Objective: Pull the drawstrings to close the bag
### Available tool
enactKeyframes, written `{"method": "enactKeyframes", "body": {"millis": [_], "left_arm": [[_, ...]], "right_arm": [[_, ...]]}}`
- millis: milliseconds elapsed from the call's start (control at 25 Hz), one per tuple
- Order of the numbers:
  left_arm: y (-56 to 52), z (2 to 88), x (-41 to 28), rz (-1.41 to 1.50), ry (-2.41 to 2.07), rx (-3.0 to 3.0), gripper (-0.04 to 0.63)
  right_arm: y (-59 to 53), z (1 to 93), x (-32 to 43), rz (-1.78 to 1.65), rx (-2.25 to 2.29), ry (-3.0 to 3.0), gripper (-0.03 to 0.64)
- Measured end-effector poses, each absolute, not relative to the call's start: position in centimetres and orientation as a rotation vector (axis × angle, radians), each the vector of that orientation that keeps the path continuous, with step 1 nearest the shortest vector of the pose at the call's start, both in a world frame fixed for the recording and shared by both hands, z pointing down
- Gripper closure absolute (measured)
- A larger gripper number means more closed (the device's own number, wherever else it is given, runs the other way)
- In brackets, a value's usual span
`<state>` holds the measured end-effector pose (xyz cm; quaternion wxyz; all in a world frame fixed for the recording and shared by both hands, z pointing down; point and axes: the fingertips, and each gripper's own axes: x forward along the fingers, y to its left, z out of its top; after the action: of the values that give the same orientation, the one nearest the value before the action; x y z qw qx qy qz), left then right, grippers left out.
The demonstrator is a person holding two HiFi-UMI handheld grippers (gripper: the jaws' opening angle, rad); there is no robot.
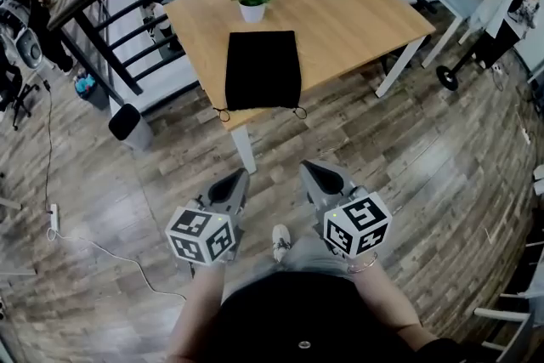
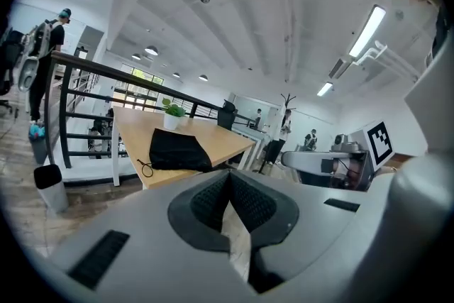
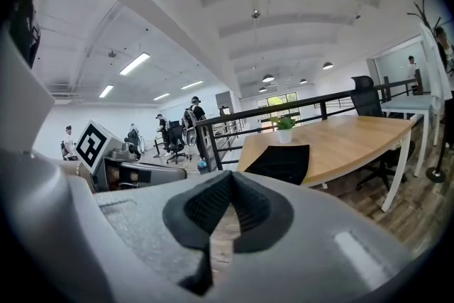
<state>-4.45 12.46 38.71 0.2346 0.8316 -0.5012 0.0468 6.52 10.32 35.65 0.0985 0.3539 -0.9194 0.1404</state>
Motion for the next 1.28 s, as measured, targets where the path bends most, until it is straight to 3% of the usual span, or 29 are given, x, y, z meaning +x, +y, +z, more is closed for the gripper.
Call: {"method": "enactKeyframes", "body": {"millis": [560,1280], "left_arm": [[6.7,40.1,-2.6,0.153,-1.387,2.223,0.580],[-2.7,42.9,-5.7,0.302,-1.360,2.234,0.578]], "right_arm": [[4.0,37.9,7.6,0.497,0.973,-2.703,0.618],[-5.3,41.5,6.7,0.538,1.042,-2.593,0.617]]}}
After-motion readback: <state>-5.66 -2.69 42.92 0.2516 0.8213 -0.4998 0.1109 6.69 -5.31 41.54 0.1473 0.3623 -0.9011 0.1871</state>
